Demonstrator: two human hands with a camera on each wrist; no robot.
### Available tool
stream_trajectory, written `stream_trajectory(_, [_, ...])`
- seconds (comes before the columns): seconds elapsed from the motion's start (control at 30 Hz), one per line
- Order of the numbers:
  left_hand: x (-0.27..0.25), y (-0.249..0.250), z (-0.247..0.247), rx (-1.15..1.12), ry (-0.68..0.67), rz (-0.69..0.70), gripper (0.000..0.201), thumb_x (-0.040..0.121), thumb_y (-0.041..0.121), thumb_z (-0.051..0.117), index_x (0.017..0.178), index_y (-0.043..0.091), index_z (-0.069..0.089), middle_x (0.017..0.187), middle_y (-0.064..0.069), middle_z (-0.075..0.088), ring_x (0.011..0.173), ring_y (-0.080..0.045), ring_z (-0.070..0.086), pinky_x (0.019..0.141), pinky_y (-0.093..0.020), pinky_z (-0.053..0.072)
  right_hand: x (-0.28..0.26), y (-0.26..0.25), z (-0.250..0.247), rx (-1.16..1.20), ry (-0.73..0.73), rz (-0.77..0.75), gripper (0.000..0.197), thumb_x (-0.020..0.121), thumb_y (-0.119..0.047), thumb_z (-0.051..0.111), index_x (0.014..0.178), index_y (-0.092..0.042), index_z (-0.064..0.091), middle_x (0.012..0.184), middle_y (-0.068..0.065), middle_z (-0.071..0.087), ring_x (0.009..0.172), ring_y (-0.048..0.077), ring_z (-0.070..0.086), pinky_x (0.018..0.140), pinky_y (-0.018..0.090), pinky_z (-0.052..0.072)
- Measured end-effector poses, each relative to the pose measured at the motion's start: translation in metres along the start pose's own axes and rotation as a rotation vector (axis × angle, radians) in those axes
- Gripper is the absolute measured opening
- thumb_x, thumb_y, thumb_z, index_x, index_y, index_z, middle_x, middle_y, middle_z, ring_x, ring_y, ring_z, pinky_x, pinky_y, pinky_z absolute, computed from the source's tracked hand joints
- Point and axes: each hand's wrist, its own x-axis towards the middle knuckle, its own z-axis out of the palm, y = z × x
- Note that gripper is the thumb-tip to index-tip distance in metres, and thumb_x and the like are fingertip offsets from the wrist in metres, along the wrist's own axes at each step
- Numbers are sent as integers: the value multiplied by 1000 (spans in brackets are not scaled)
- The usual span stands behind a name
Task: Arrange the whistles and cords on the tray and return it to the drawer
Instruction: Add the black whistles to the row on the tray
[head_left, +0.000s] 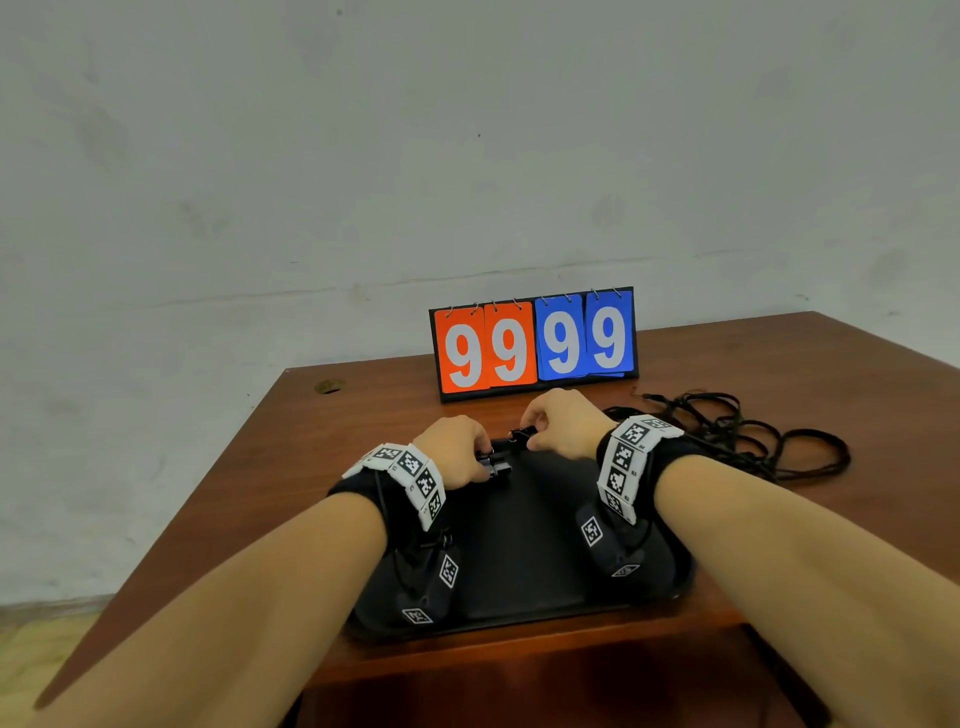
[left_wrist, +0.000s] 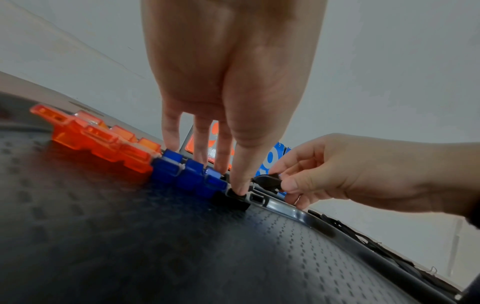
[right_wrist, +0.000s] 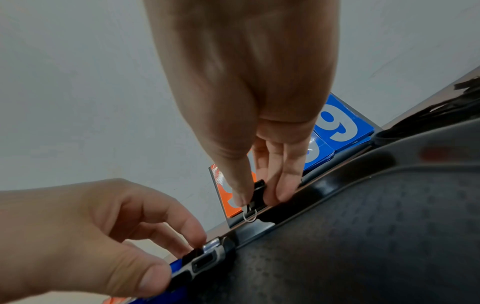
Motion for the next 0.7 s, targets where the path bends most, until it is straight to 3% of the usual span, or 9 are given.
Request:
stream_trajectory(0.3, [8,-5,6,6,-16,-2,43,83,28,76,124,22,64,125,3,63,111,-17,60,99,-37,51,12,-8,12,-11,43,54,35,86,-19,74,120,-14,65,117,3,63,106,19,61,92,28,49])
stream_trajectory(0.53, [8,-4,6,15,-18,-4,43,83,27,76,124,22,64,126,3,62,112,-17,60,99,-37,51,5,-12,11,-29,-17,29,31,78,-21,79,105,-17,66,98,-5,58,89,13,57,76,24,46])
stream_trajectory(0.7, [3,-7,4,-8,-18,-27,44,82,31,76,124,23,63,125,3,62,110,-16,60,98,-38,52,0,-15,10,7,-77,64,27,78,-16,79,101,-13,64,91,2,67,73,17,68,73,29,59])
